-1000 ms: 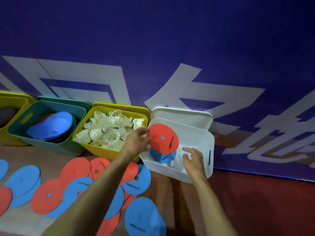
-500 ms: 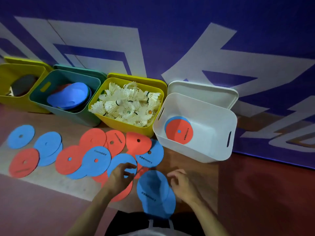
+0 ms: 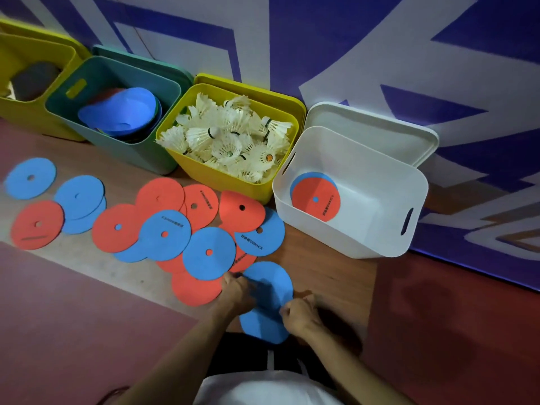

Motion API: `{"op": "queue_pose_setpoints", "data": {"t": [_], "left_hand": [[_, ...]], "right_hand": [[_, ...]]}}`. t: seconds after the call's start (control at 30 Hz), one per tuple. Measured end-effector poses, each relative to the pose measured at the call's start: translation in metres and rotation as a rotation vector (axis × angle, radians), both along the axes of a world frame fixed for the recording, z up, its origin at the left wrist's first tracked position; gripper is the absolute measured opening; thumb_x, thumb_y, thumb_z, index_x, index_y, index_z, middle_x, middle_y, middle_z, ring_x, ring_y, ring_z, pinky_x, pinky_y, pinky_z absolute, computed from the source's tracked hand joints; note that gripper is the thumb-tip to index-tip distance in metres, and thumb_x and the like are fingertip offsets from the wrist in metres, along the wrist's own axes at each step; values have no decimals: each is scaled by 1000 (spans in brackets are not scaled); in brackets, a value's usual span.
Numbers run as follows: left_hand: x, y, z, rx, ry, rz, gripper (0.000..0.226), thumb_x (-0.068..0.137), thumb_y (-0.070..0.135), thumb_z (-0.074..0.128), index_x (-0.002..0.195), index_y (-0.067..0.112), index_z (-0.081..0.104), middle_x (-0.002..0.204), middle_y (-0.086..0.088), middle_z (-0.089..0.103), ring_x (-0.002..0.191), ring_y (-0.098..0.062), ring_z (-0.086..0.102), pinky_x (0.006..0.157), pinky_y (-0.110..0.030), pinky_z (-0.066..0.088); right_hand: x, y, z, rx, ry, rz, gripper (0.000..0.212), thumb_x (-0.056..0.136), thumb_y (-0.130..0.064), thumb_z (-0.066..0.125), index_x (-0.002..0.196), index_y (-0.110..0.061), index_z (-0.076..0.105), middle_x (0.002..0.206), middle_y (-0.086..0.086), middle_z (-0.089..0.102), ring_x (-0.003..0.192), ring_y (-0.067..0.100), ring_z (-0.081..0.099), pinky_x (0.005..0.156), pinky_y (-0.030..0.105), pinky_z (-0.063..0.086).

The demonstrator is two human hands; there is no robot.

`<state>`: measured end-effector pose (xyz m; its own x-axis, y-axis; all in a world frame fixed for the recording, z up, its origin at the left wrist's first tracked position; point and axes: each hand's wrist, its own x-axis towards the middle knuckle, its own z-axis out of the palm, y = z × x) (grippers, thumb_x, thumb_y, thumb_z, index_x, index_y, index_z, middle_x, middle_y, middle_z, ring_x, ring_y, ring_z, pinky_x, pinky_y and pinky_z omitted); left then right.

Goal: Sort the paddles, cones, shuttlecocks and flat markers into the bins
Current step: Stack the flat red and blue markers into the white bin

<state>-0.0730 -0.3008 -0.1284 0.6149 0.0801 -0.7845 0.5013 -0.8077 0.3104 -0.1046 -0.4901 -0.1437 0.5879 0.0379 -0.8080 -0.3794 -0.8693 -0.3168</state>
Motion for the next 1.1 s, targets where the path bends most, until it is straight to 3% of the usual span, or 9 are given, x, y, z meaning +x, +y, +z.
{"op": "queue_pose_setpoints", "data": {"t": [0.07,0.13,0.2,0.27,0.4,0.5,0.63,0.97,1.1], "left_hand": [[-2,2,-5,-44,-29,-77,52,74,36,57,122,21,66,132,-9,56,112,-25,45,82,-16,37],[-9,6,-9,-22,-112,-206,57,66,34,49,116,20,71,125,-11,59,118,-35,42,100,-30,38],[-18,9,-16,-42,-272,-235,42,61,23,53,94,16,78,104,-13,67,99,-44,52,90,-46,47],[-22,11,-16,-107,-341,-231,28,60,16,55,76,10,77,83,-12,68,83,-42,56,76,-40,50],[-17,10,9,-157,-368,-145,35,69,20,50,87,8,78,87,-13,70,95,-28,53,81,-26,46],[-8,8,30,-230,-389,-106,21,75,12,55,79,9,75,73,-7,65,68,-13,55,68,-40,55],[8,10,70,-262,-493,-39,35,87,2,58,102,28,77,92,22,65,82,12,60,70,-5,45],[54,40,172,-266,-886,87,34,94,4,62,116,27,72,99,15,66,91,-2,62,72,-13,53],[75,35,204,-321,-964,104,32,96,5,60,120,25,70,109,16,62,99,13,57,72,-5,46]], "right_hand": [[-2,3,0,-8,9,3,25,85,-33,49,84,-27,73,120,19,60,124,35,46,103,29,43],[-5,6,-1,-33,21,28,33,78,-37,45,93,-31,75,126,17,57,124,37,47,104,31,40],[-12,5,-6,-16,-4,26,40,75,-39,40,93,-31,75,125,16,57,121,38,45,104,34,37],[-15,3,0,40,-30,15,34,84,-37,47,93,-24,78,116,15,59,118,32,50,101,29,42],[-6,-5,13,128,-159,-48,21,92,-12,57,96,-23,74,115,2,46,98,13,61,87,5,38],[6,-8,26,158,-261,-94,30,92,-8,54,87,-35,67,112,-3,50,83,7,59,75,4,39],[26,-13,53,230,-399,-90,40,95,-7,53,78,-43,60,101,-14,54,88,1,60,72,2,38],[71,-53,133,390,-868,-132,30,93,-4,54,104,-21,76,105,-11,56,100,-7,54,88,7,40],[101,-66,180,441,-997,-378,30,97,-9,57,114,-27,73,111,-9,56,98,-1,59,81,9,46]]}}
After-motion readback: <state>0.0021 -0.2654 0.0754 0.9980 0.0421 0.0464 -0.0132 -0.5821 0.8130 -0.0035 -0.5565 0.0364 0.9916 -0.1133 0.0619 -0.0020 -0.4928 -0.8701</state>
